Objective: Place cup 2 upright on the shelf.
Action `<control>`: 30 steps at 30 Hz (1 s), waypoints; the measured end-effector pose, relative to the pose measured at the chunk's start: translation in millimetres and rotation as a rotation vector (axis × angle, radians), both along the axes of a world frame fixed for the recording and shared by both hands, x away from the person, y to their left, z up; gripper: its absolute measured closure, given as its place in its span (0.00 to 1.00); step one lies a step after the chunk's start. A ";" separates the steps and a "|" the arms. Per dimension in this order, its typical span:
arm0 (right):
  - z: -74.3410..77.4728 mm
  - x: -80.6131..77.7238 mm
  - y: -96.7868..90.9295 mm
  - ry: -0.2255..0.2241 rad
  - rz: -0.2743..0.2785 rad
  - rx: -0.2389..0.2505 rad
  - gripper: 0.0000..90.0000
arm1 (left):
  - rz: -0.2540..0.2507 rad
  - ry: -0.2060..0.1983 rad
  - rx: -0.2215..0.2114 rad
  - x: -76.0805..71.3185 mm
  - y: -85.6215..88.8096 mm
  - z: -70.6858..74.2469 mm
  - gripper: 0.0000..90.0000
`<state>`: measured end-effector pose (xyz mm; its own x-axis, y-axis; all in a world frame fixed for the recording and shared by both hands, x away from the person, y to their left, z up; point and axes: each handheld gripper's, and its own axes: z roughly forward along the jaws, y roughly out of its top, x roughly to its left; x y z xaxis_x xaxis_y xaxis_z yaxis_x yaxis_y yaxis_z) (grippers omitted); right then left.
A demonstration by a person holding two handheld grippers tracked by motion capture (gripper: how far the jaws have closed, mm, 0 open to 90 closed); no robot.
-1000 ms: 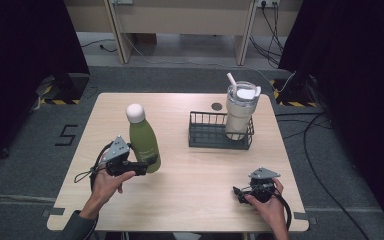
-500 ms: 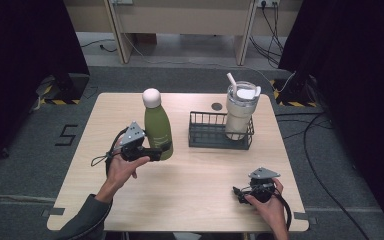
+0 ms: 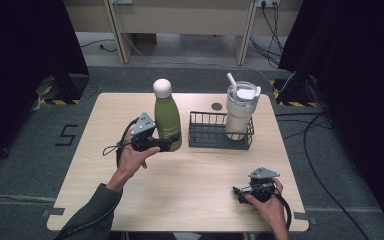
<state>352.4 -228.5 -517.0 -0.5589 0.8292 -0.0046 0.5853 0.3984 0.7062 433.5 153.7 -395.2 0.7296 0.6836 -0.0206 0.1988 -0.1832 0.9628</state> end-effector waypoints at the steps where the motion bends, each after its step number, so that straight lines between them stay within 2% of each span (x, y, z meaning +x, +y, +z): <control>1: 0.0 0.0 0.0 0.000 0.000 0.000 0.05 | -0.003 0.000 -0.004 1.4 -2.2 0.5 0.23; 22: 0.3 0.1 0.0 0.003 0.001 -0.001 0.05 | -0.036 -0.010 -0.030 40.7 -50.1 12.9 0.23; 27: 0.3 0.1 0.0 0.003 0.001 -0.001 0.05 | -0.039 -0.022 -0.010 49.7 -63.0 17.3 0.23; 30: 0.3 0.1 0.0 0.003 0.001 -0.001 0.05 | -0.041 -0.014 -0.016 56.0 -68.4 17.1 0.23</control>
